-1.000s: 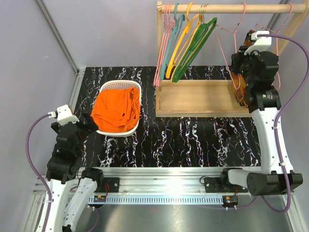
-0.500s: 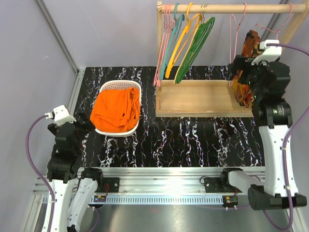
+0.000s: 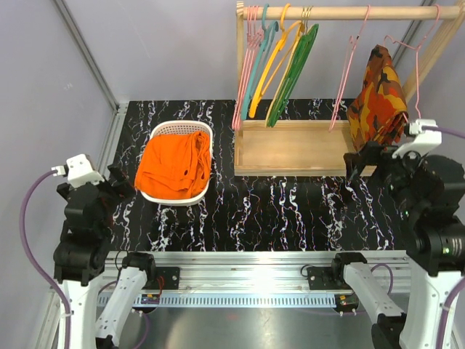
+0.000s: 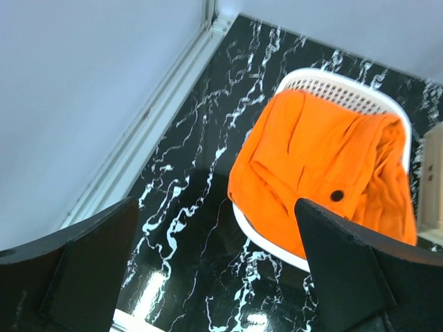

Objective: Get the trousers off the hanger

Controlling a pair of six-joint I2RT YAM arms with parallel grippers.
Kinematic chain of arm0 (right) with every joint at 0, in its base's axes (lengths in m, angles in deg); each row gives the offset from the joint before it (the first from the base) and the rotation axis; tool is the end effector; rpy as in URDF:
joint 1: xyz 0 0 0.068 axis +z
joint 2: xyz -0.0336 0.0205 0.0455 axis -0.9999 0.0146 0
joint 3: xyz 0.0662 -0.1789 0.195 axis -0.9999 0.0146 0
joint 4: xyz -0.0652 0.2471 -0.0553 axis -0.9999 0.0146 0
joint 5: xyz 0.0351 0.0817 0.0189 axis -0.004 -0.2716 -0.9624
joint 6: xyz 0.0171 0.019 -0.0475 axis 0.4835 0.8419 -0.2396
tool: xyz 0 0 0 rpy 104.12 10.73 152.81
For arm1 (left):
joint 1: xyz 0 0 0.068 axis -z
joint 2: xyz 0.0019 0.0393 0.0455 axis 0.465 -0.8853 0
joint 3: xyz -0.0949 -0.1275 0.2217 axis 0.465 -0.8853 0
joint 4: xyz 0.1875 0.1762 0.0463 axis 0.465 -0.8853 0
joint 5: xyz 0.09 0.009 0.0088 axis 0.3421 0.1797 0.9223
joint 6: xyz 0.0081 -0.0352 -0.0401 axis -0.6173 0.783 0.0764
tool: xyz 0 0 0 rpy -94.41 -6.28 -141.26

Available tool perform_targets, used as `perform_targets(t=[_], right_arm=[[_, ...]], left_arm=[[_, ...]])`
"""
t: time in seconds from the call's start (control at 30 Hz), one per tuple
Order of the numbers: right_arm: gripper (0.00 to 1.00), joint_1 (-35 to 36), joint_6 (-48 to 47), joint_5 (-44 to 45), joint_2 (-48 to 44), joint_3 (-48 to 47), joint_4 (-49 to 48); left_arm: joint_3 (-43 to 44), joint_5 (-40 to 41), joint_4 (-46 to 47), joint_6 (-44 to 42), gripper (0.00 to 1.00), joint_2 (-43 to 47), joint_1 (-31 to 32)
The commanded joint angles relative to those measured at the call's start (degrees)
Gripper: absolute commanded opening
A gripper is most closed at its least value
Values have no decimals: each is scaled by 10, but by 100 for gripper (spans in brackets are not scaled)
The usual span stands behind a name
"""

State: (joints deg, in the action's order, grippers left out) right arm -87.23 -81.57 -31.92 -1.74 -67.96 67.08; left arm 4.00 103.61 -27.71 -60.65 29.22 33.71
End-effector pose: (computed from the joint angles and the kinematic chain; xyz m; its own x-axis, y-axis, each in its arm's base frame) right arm 0.0801 0.0050 0.4898 -0.2348 0.0782 -0.9689 -0.0783 0.9920 0.0991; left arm 0.0714 0.0077 0.3801 -0.2157 -0.1872 -0.9583 -0.3666 0.9252 -0.0982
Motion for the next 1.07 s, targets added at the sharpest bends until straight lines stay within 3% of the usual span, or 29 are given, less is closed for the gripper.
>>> perform_targets(t=[0.0, 0.23, 0.37, 0.63, 1.03], right_arm=[[100, 8, 16, -39, -47, 31, 28], [99, 29, 20, -43, -205, 115, 24], [99, 34, 20, -17, -251, 131, 23], [99, 39, 21, 4, -260, 176, -1], [99, 39, 22, 2, -200, 193, -17]], left_arm=[[56, -29, -38, -12, 99, 8, -2], [82, -69, -85, -28, 99, 56, -2], [73, -104, -88, -24, 99, 89, -2], [34, -121, -65, -20, 99, 157, -2], [15, -117, -58, -21, 99, 159, -2]])
